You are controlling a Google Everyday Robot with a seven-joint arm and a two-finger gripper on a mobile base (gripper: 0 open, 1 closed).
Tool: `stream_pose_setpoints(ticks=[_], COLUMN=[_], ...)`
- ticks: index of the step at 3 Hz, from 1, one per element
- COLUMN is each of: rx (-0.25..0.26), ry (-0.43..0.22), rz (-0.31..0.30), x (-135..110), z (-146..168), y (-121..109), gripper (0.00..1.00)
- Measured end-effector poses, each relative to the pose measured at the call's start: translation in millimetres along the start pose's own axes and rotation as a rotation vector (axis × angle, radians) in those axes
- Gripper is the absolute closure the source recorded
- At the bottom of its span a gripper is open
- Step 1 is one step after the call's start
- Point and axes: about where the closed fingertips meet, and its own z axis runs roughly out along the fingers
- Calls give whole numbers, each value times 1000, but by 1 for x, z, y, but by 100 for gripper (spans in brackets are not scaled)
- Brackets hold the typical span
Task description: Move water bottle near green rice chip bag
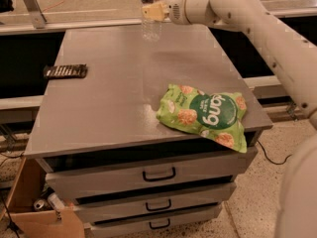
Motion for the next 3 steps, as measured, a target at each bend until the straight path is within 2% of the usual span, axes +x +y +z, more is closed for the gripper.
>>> stream_pose_setpoints(ticks=[1,3], rx=[-41,-11], ry=[33,95], rz=[25,104], x=[27,84], z=[-52,-143], y=[15,22], gripper=[100,98])
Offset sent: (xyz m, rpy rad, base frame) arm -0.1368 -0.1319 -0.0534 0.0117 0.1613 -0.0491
